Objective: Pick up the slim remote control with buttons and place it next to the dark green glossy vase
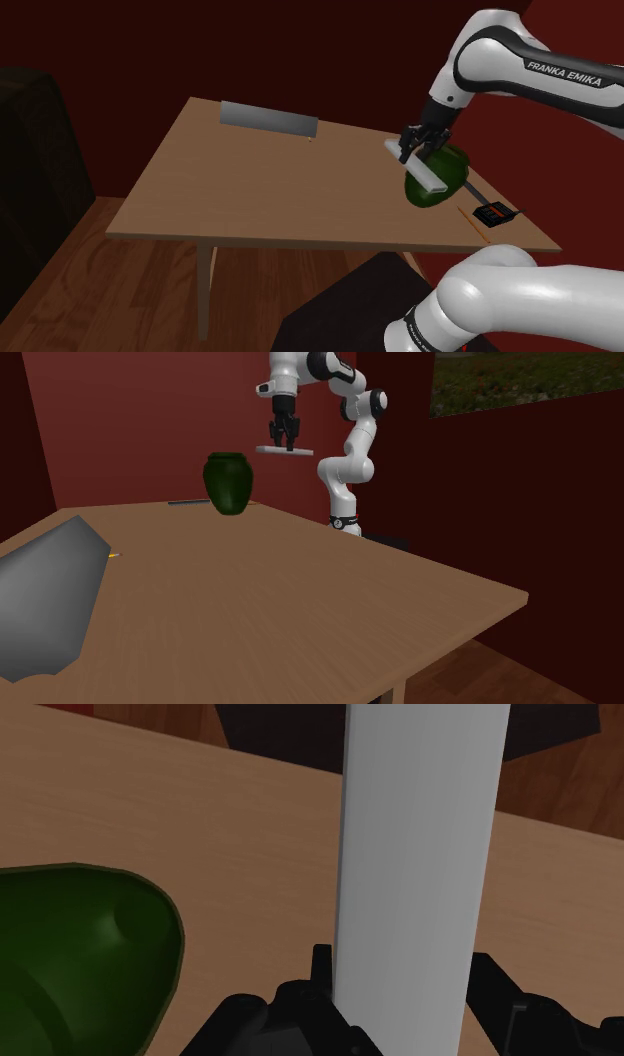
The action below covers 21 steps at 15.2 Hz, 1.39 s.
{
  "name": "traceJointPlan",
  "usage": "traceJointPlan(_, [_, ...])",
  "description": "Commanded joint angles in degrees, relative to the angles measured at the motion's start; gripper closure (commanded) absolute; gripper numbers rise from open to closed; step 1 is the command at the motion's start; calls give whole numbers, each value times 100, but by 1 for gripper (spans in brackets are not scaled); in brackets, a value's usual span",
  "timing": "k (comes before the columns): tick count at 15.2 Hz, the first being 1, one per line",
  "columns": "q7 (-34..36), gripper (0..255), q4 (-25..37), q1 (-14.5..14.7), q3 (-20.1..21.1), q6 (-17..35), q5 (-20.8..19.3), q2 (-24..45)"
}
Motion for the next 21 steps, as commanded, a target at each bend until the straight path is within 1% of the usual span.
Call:
traceJointPlan(1, [7,255,-156,-3,-12,157,-10,-3])
traceJointPlan(11, [34,255,-965,-33,-78,896,-77,-73])
traceJointPlan(21, [59,255,-1691,-67,-158,1699,-158,5])
